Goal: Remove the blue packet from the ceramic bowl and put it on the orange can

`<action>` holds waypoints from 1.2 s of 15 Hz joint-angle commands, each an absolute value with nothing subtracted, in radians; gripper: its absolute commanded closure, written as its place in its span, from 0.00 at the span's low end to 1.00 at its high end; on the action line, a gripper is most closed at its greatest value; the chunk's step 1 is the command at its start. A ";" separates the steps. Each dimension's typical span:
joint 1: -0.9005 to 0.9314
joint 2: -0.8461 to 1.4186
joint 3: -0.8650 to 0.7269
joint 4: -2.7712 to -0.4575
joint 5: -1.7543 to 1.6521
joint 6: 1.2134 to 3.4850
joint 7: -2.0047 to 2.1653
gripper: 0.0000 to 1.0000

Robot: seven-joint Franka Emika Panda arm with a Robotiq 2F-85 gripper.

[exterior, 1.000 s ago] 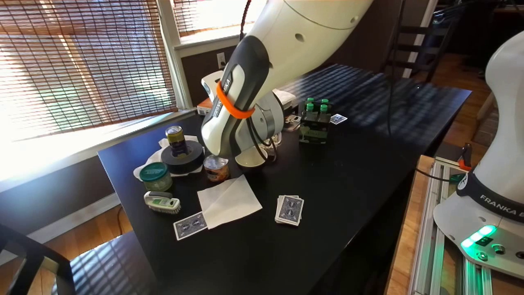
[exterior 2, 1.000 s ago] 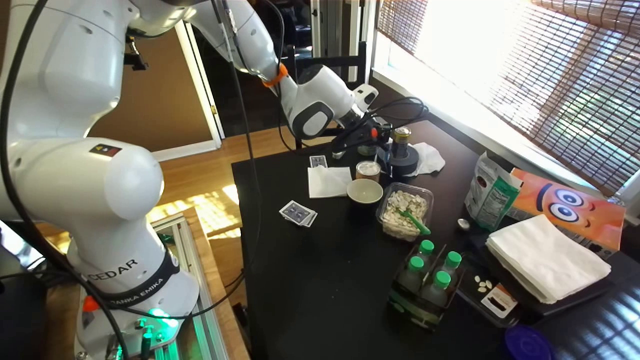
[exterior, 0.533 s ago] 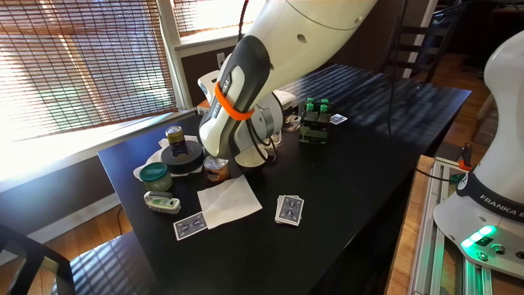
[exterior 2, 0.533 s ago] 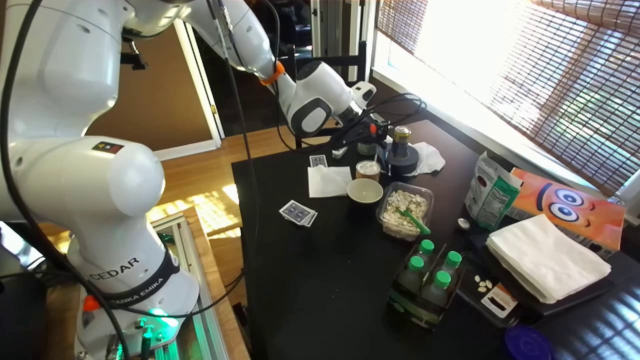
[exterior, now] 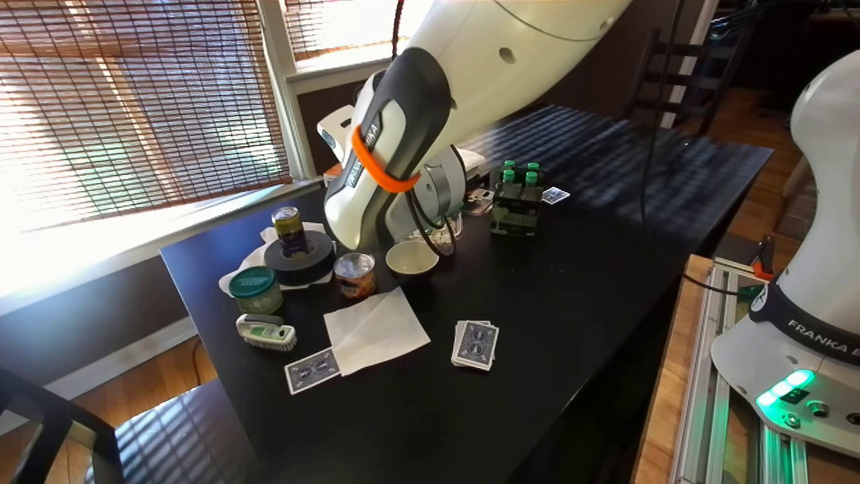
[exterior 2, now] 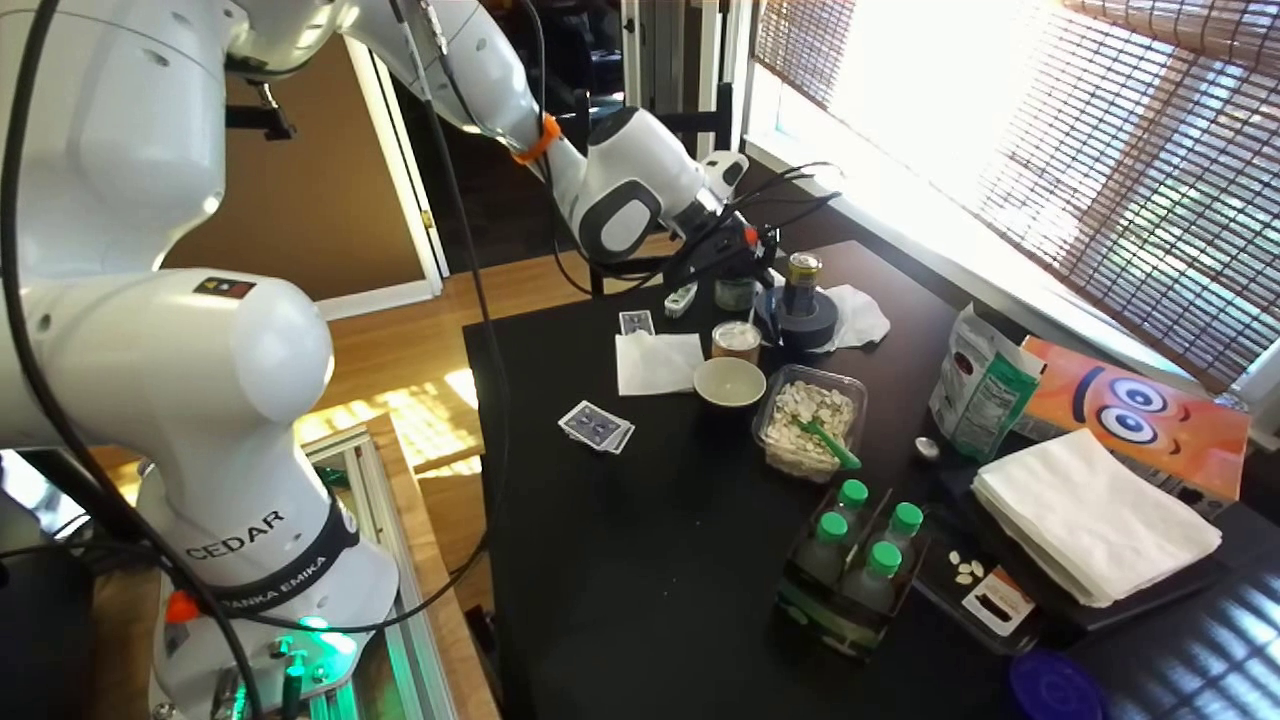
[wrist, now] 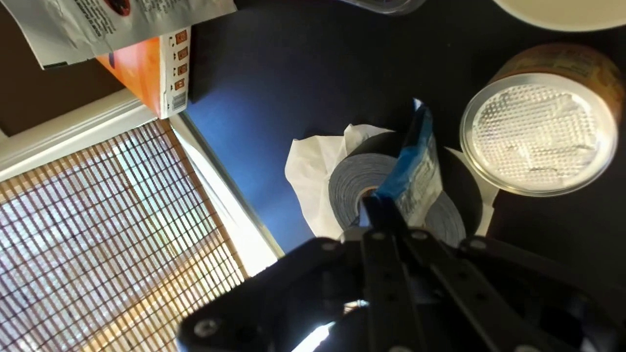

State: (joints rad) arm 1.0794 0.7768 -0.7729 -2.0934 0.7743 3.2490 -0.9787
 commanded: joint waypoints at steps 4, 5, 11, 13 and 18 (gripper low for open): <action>1.131 0.737 -0.783 -2.149 0.742 3.212 -1.075 1.00; 1.136 0.747 -0.782 -2.150 0.747 3.208 -1.077 1.00; 1.149 0.711 -0.777 -2.176 0.727 3.075 -1.157 1.00; 1.068 0.640 -0.709 -2.191 0.515 3.034 -1.040 1.00; 0.844 0.542 -0.509 -2.173 0.130 2.914 -0.775 1.00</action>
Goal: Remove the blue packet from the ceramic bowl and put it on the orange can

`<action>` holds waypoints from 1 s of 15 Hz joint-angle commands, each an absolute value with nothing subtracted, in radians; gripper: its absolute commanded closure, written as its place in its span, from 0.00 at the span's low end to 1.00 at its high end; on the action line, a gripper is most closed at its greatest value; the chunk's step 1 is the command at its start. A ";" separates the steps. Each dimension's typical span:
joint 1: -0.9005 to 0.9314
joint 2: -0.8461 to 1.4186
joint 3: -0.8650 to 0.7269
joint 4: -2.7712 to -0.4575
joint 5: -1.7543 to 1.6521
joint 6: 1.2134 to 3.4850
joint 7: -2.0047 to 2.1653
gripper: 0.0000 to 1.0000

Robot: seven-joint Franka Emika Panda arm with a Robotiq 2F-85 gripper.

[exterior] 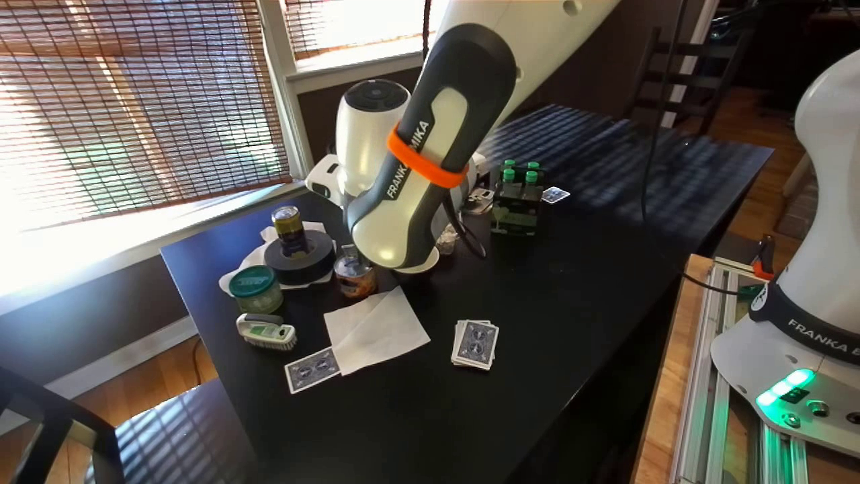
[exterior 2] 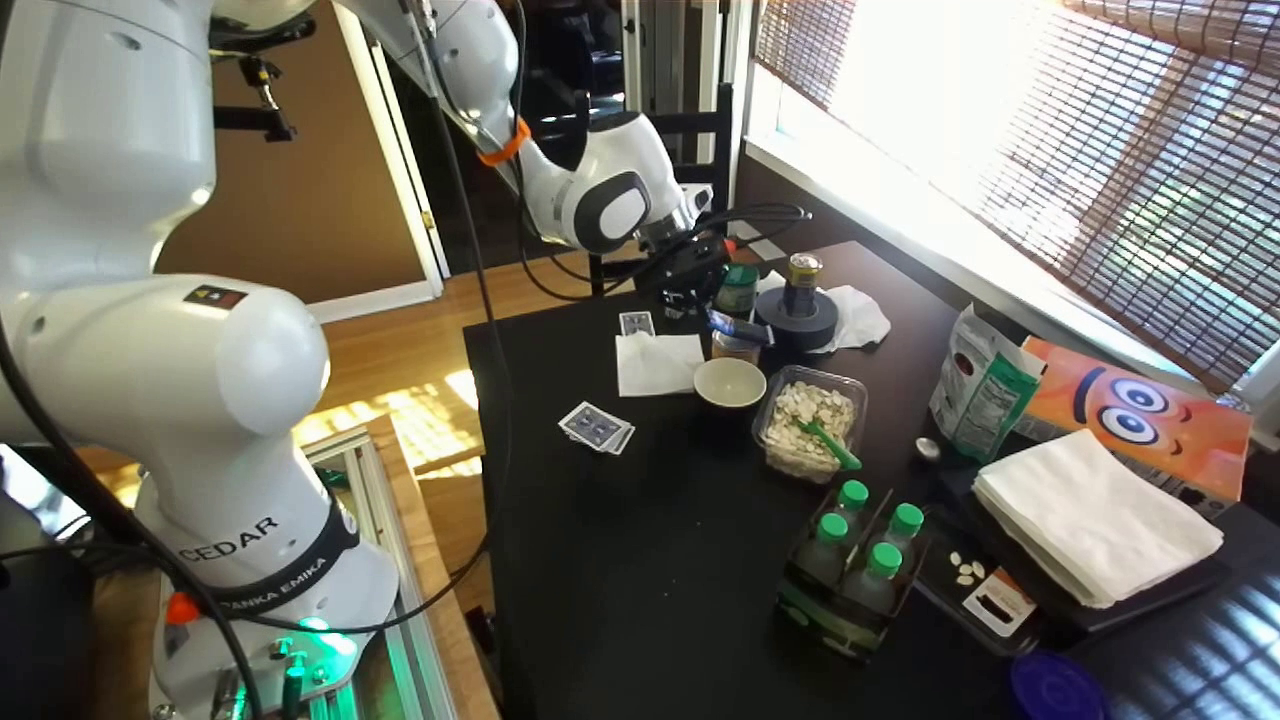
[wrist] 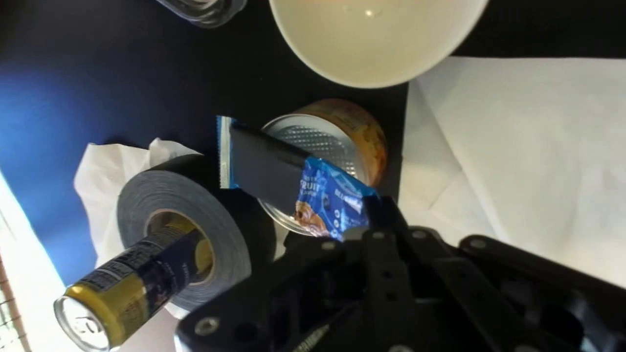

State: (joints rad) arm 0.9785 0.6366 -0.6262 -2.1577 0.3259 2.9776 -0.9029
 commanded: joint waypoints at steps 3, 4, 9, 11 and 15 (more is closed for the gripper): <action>0.683 0.520 -0.363 -2.155 -0.046 2.859 -0.615 1.00; 0.633 0.521 -0.316 -2.150 -0.090 2.854 -0.568 1.00; 0.459 0.565 -0.163 -2.116 -0.265 2.857 -0.353 1.00; 0.427 0.574 -0.135 -2.106 -0.302 2.862 -0.293 1.00; 0.387 0.573 -0.102 -2.079 -0.327 2.873 -0.214 1.00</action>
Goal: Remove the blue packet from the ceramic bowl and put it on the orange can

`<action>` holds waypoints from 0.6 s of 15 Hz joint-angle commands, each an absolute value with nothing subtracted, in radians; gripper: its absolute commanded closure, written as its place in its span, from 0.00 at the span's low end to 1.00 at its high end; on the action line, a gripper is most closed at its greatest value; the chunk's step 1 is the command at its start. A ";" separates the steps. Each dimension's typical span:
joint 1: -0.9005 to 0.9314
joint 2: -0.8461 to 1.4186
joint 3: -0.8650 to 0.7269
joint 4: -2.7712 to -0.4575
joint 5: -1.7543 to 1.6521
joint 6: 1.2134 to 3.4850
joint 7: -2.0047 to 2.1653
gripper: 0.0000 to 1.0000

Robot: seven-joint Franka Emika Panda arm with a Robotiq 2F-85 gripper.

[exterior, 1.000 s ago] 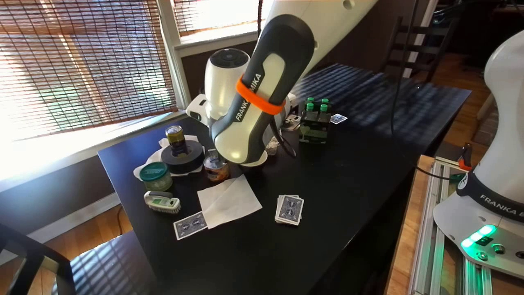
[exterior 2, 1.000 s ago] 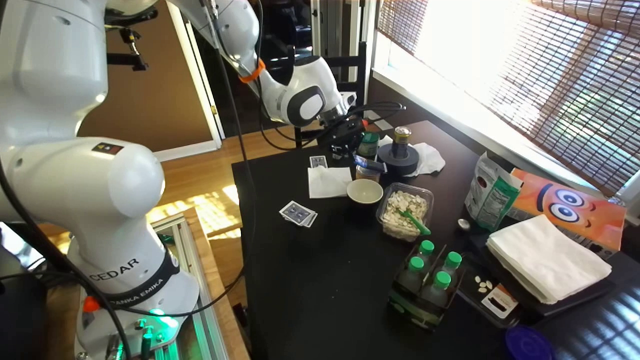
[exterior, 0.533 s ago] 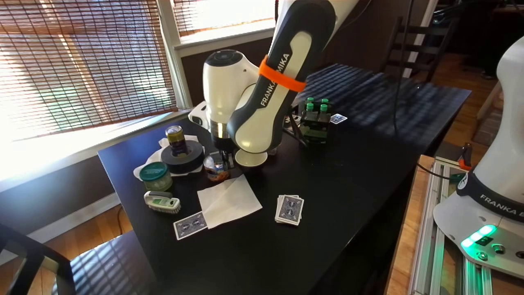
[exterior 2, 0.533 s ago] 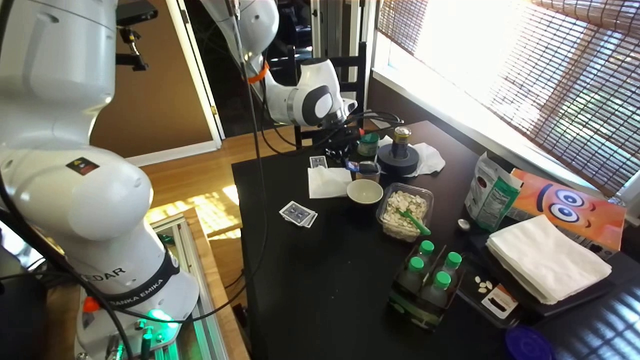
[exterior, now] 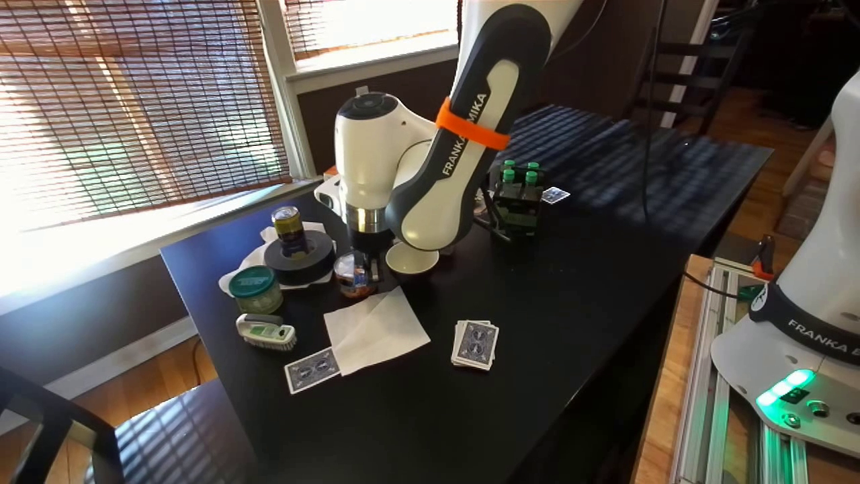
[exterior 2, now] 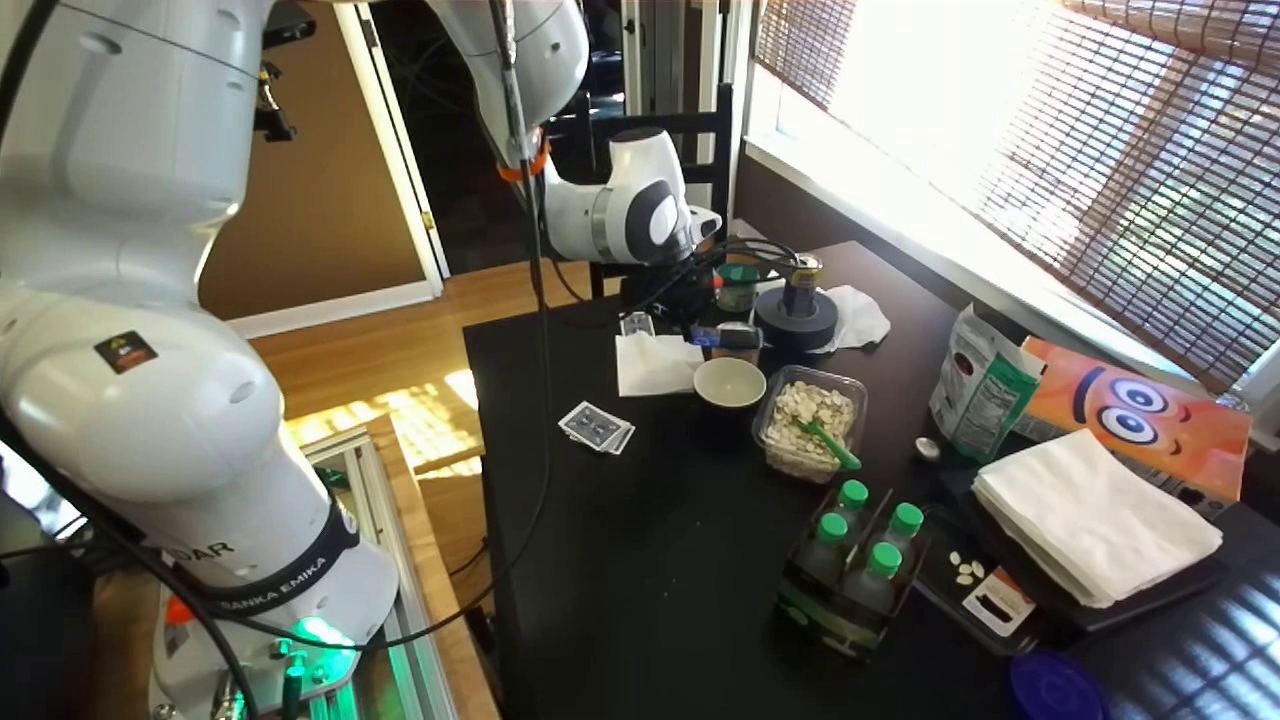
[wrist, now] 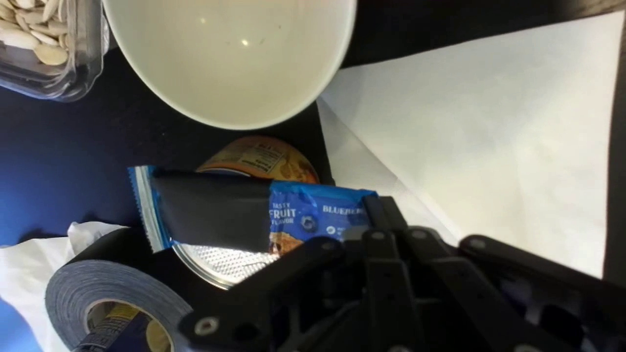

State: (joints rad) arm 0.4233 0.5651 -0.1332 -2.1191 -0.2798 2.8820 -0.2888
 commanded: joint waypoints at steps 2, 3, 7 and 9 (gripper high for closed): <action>0.376 0.571 -0.096 -2.065 -0.332 2.882 -0.192 1.00; 0.375 0.574 -0.098 -2.055 -0.336 2.882 -0.180 1.00; 0.383 0.589 -0.107 -2.031 -0.353 2.876 -0.140 1.00; 0.384 0.588 -0.104 -2.033 -0.362 2.865 -0.138 1.00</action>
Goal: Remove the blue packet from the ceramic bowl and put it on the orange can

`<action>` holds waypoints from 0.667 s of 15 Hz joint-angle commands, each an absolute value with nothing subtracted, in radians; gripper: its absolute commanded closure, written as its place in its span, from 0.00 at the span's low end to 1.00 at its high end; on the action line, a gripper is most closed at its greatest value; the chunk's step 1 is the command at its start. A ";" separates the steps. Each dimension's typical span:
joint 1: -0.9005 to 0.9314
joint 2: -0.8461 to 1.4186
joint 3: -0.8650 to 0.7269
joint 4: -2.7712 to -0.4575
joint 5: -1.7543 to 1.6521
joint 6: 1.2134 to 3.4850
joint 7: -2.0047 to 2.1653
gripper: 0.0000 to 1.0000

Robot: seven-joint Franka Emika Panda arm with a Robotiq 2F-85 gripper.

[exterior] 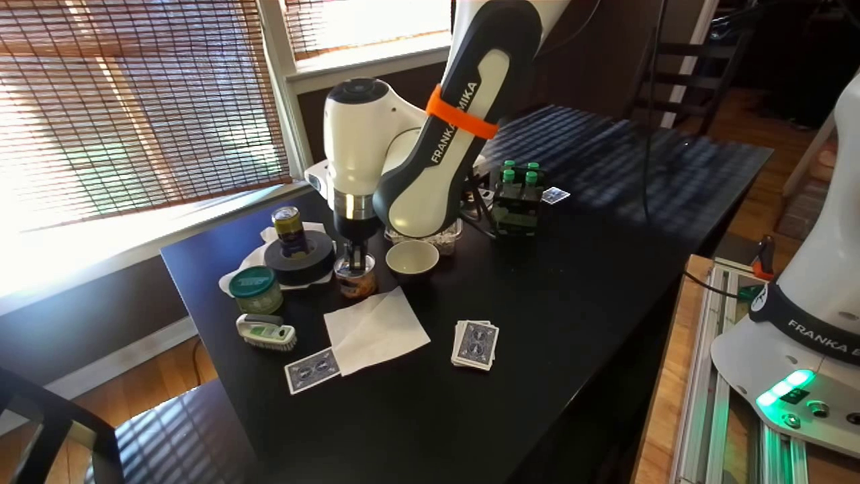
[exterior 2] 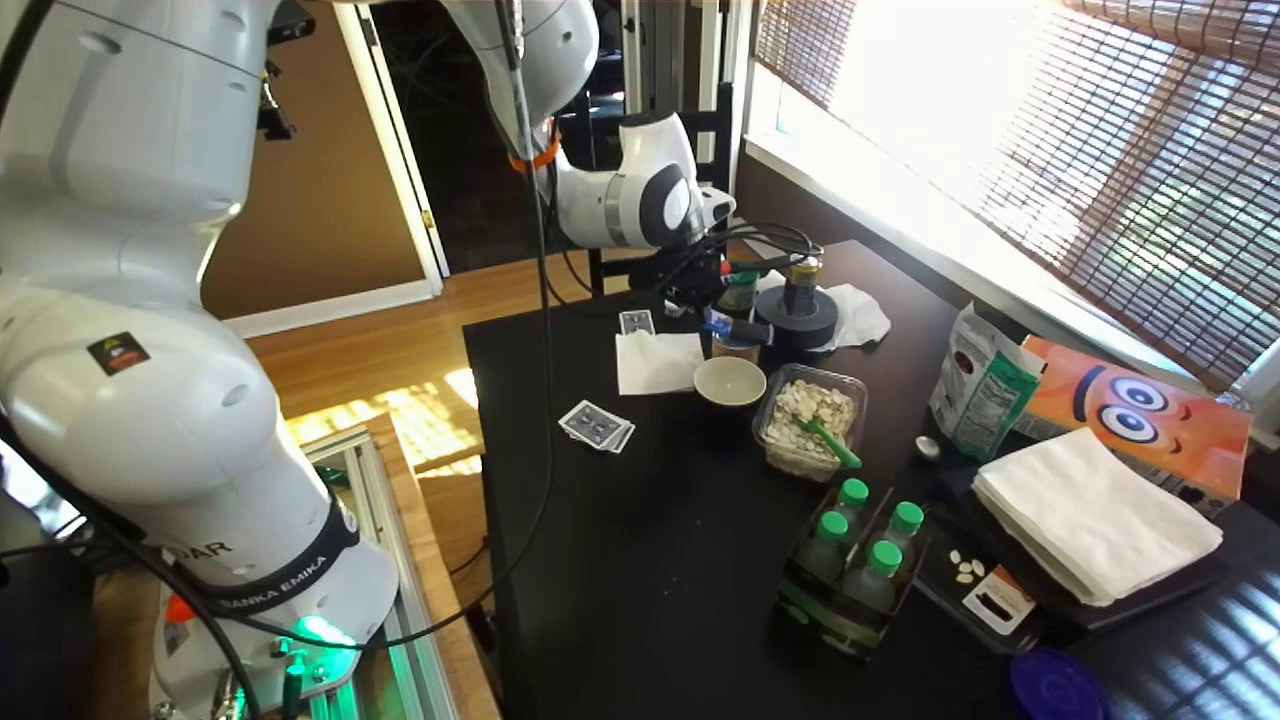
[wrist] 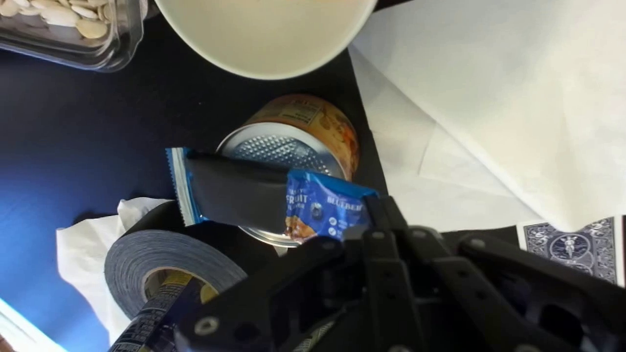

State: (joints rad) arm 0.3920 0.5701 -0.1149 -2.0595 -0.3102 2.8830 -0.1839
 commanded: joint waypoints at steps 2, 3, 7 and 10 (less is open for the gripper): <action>0.380 0.584 -0.096 -2.038 -0.370 2.861 -0.148 0.73; 0.376 0.579 -0.089 -2.041 -0.369 2.858 -0.152 0.67; 0.350 0.498 -0.089 -2.077 -0.376 2.863 -0.168 0.40; 0.296 0.425 -0.108 -2.104 -0.387 2.894 -0.180 0.18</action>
